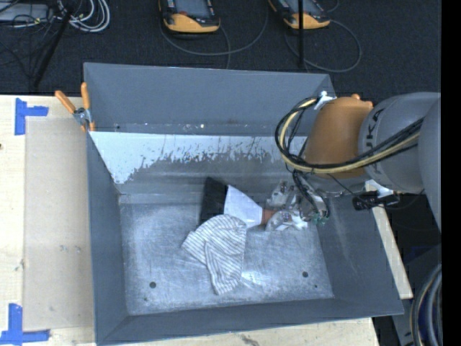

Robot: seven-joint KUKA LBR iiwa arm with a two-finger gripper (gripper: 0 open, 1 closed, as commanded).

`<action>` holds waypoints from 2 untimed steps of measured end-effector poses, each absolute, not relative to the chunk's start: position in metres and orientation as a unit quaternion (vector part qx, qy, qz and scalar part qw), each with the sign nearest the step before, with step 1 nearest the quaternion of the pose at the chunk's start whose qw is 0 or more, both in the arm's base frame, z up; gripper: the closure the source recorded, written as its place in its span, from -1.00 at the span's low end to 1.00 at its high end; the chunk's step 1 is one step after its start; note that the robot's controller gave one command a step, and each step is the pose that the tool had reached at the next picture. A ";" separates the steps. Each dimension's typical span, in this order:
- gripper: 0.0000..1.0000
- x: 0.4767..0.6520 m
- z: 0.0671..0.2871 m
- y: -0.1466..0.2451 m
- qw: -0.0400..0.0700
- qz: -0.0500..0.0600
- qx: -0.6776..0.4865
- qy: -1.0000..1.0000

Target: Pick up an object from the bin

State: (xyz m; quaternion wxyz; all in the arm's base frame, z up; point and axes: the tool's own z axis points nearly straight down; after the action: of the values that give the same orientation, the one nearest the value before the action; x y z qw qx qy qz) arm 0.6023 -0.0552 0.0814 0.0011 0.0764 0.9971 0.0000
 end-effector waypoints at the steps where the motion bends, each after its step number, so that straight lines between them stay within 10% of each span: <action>1: 1.00 0.602 0.081 -0.055 0.001 0.000 0.076 0.997; 2: 1.00 0.602 0.083 -0.055 0.000 0.000 0.076 0.997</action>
Offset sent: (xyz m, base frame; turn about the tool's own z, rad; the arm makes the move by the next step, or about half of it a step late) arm 0.0112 -0.0024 0.1578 -0.0214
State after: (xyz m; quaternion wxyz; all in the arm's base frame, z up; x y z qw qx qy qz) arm 0.6019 -0.0551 0.0829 0.0003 0.0759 0.9971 -0.0001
